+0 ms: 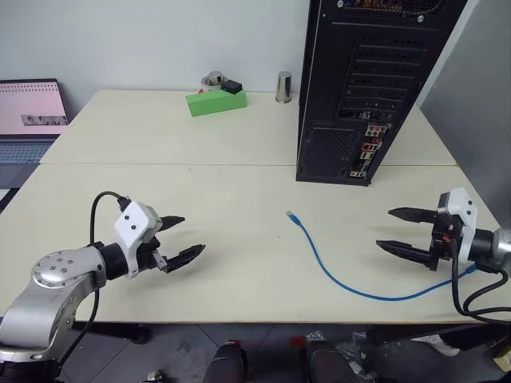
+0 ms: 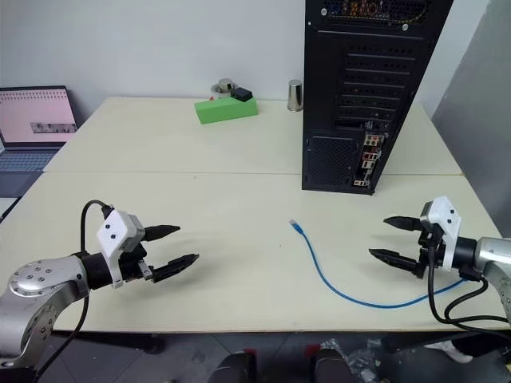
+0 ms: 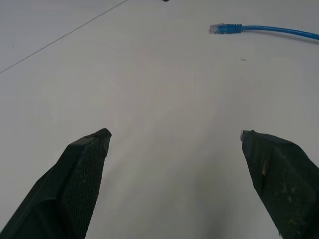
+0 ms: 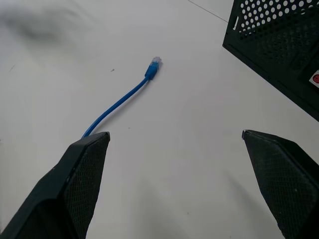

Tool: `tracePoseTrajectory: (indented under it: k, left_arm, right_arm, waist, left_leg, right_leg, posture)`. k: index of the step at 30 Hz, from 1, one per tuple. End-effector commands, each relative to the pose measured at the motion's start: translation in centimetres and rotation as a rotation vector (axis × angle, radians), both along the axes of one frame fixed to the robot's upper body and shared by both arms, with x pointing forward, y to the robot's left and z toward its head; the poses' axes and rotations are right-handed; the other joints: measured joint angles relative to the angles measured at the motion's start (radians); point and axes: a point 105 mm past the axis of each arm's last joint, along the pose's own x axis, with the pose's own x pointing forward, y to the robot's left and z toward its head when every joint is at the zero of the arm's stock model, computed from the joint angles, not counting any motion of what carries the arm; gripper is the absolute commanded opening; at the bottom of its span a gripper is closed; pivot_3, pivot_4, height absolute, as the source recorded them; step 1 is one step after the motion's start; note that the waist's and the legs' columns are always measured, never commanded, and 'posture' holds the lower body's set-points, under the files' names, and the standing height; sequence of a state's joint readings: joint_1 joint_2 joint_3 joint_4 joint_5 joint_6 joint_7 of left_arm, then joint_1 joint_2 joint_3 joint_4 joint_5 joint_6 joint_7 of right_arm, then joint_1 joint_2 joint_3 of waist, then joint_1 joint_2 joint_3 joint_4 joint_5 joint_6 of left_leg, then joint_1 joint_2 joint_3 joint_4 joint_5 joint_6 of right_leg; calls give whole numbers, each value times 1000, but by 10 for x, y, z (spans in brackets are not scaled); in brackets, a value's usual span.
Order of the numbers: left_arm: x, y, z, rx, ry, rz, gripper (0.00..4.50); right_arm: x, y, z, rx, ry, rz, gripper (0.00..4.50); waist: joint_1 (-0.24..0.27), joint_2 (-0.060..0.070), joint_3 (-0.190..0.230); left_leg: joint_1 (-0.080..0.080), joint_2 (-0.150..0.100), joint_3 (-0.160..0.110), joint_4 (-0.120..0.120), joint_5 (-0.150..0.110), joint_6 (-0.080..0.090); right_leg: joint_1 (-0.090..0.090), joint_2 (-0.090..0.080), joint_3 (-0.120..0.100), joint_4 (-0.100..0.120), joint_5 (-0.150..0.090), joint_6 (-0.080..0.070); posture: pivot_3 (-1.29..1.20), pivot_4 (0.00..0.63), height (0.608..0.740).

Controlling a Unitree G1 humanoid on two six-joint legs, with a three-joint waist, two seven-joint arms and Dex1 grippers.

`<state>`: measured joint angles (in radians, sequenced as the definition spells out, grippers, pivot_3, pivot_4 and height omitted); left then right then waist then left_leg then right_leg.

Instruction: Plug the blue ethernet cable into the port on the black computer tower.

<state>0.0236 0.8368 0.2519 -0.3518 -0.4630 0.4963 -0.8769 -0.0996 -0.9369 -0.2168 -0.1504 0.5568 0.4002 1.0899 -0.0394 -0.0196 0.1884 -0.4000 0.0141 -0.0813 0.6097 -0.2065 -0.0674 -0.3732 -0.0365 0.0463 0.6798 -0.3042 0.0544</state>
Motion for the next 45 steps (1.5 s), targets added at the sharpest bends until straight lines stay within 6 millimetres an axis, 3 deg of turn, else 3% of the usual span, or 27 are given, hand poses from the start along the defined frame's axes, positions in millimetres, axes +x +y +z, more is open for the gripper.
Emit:
tracePoseTrajectory:
  k: [1, 11, 14, 18, 28, 40, 43, 45]
  left_arm:
    - [-2, -3, 11, 19, -33, -40, 4468]
    - [-2, -8, 8, 56, -35, -66, 4468]
    - [-3, -11, 4, 82, -32, -83, 4468]
    - [-3, -26, 4, 19, -23, -116, 4468]
    - [1, -43, -1, 22, -18, -168, 4468]
    - [3, -45, -4, 27, -17, -178, 4468]
    - [3, -46, -5, 27, -19, -177, 4500]
    - [3, -46, -6, 25, -19, -178, 4500]
  right_arm:
    - [-1, 1, 6, -27, -46, 9, 4500]
    - [4, 12, 3, -45, -98, -1, 4500]
    - [4, 25, 3, -15, -99, 12, 4500]
    - [19, 52, -12, 5, -96, -44, 4500]
    - [43, 115, -50, 118, -38, -80, 4500]
    - [60, 143, -71, 98, -41, -112, 4500]
    - [62, 140, -76, 74, -37, -136, 4000]
    - [62, 139, -78, 59, -24, -140, 3423]
  waist:
    - [0, 0, 0]
    - [0, 0, 0]
    - [0, 0, 0]
    - [-1, 0, 0]
    - [3, -1, 0]
    - [4, 0, 0]
    - [5, 0, 0]
    - [4, 0, 0]
  left_leg:
    - [0, 0, 0, 0, 0, 0]
    - [0, 0, 0, 0, 0, 0]
    - [0, 0, 0, 0, 0, 0]
    - [0, 0, 0, 0, 0, 0]
    - [0, 0, -1, 0, 0, 0]
    - [0, 0, -1, 0, 0, 0]
    - [0, 0, -1, 0, 0, 0]
    - [0, 0, -1, 0, 0, 0]
  right_leg:
    - [0, 0, 0, 0, 0, 0]
    - [0, 0, 0, 0, 0, 0]
    - [0, 0, 0, 0, 0, 0]
    - [0, 0, 0, 0, 0, 0]
    - [-1, 0, 0, 0, 0, 0]
    - [-1, 1, 0, 1, 0, 0]
    - [-1, 1, 0, 1, 0, 0]
    - [-1, 1, 0, 1, 0, 0]
  posture:
    - [0, 150, 740]
    - [0, 150, 740]
    - [0, 150, 740]
    - [0, 150, 740]
    - [0, 150, 740]
    - [0, 150, 740]
    - [0, 150, 740]
    - [0, 150, 740]
